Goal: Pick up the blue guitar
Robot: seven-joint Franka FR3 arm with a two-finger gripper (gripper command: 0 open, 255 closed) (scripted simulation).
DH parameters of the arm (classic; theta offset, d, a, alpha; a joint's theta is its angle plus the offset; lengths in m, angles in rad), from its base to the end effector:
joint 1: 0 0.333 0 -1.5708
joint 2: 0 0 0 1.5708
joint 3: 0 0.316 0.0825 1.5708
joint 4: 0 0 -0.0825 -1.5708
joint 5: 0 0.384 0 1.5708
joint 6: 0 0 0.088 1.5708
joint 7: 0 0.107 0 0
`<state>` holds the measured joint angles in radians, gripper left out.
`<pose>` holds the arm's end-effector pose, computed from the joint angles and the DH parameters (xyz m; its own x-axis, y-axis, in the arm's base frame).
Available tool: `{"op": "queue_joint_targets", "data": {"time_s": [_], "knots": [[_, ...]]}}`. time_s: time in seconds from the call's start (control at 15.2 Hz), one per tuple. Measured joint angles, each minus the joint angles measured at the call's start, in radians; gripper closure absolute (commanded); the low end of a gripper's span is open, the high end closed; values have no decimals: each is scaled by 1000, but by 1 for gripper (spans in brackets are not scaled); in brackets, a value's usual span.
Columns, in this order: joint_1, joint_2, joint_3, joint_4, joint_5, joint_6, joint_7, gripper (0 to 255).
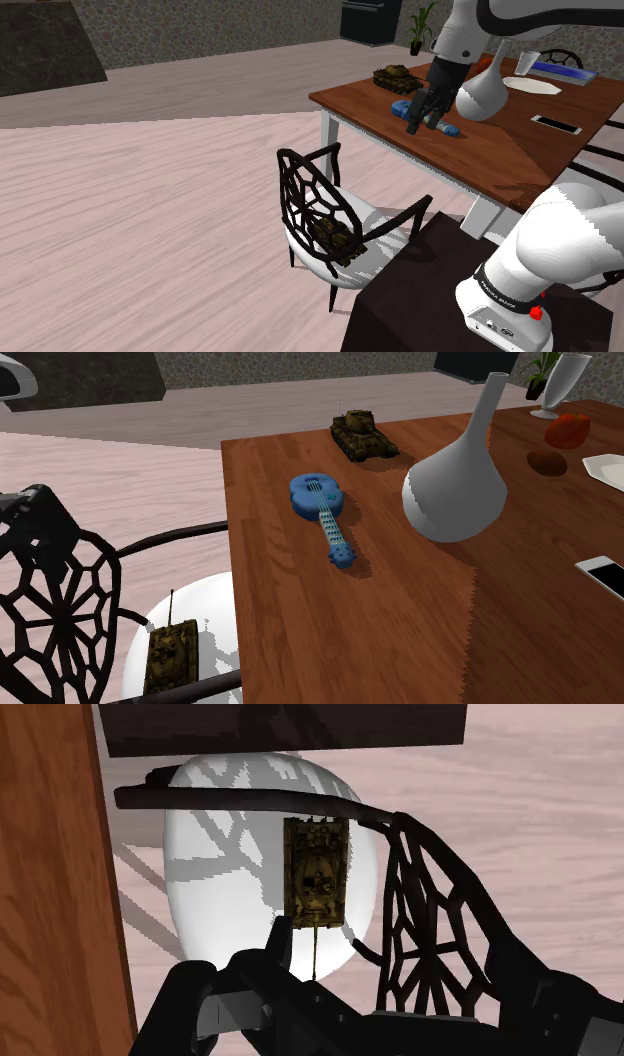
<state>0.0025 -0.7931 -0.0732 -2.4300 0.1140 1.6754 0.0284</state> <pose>0.3133 -0.0165 0.5674 0.9954 -0.0905 0.0311 -0.0842 -0.9825 -0.1661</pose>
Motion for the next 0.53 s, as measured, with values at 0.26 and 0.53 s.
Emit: {"op": "queue_joint_targets", "data": {"time_s": [0.26,0.53], "knots": [[-15,55,-45,19,-27,22,-49,0],[-37,135,-116,60,-64,39,-124,0]]}}
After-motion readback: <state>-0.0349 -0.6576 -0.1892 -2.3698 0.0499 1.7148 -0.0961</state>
